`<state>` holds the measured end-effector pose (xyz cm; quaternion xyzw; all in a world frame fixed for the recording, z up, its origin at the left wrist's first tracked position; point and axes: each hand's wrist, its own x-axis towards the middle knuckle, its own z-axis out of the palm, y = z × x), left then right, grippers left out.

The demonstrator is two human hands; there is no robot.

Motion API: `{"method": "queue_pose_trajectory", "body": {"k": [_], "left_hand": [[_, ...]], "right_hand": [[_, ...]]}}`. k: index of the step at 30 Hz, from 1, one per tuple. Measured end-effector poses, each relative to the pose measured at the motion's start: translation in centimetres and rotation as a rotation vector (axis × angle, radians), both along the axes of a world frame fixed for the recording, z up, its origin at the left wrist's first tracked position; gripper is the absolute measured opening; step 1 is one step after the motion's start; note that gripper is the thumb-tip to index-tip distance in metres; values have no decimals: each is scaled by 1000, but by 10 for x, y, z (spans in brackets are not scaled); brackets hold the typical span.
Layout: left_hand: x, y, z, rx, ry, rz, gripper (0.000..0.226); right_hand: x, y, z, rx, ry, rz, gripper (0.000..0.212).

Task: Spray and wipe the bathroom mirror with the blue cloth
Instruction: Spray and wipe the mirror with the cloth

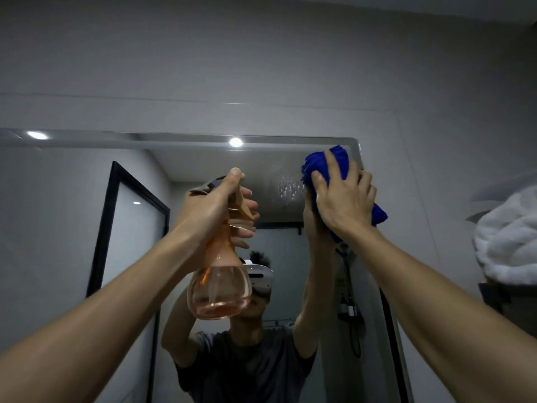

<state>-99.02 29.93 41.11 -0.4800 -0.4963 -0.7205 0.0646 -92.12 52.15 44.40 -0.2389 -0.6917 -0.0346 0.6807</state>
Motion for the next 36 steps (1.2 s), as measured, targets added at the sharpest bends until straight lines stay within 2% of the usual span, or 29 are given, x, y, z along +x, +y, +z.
{"method": "queue_pose_trajectory", "body": {"k": [3, 8, 11, 13, 15, 21, 26, 28, 31, 36], "left_hand": [[-11, -9, -1, 4, 6, -10, 47], [-24, -25, -6, 20, -25, -35, 46], [-28, -28, -10, -2, 7, 2, 44], [-29, -24, -10, -7, 30, 20, 45], [-27, -20, -7, -2, 10, -7, 45], [-16, -3, 5, 0, 31, -26, 44], [-17, -2, 8, 17, 62, -35, 44], [-21, -5, 8, 25, 70, -31, 44], [-26, -8, 6, 30, 66, -32, 44], [-32, -7, -3, 20, 48, -12, 41]], "right_hand": [[-17, -12, -7, 141, -33, -2, 59], [-42, -41, -31, 474, -260, 60, 57], [-43, -31, -54, 756, -385, 39, 57], [-35, -11, -55, 845, -416, 19, 55], [-24, 8, -43, 782, -369, -27, 54], [9, 43, 14, 350, -70, -116, 59], [-14, 10, 56, 78, 104, -67, 55], [-30, -16, 58, 126, 87, 2, 54], [-50, -40, 30, 370, -67, 38, 54], [-47, -28, -40, 658, -327, -33, 55]]}}
